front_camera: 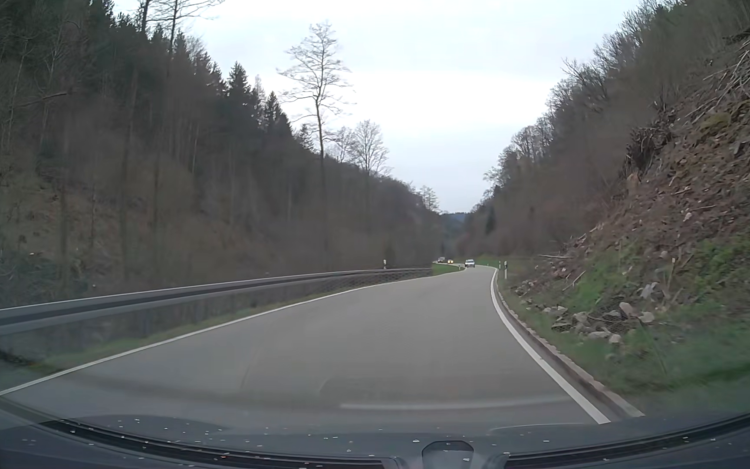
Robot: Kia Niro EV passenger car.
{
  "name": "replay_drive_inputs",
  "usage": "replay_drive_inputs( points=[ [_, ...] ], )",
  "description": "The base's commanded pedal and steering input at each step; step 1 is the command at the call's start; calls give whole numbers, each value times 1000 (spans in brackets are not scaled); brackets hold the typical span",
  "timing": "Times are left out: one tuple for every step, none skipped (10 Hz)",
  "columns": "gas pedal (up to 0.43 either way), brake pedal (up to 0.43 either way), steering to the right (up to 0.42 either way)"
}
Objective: Follow the waypoints while adhering to traffic rules and regulations
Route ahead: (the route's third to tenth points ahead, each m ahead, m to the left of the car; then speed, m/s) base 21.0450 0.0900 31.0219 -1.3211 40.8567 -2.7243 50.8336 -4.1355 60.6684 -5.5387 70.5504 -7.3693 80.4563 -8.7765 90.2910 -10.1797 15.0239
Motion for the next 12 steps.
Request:
replay_drive_inputs(
  points=[
    [299, 0, 37],
    [339, 0, 37],
    [339, 0, 37],
    [339, 0, 37],
    [339, 0, 37],
    [339, 0, 37],
    [339, 0, 34],
    [339, 0, 31],
    [339, 0, 29],
    [339, 0, 28],
    [319, 0, 26],
    [169, 0, 25]
  ],
)
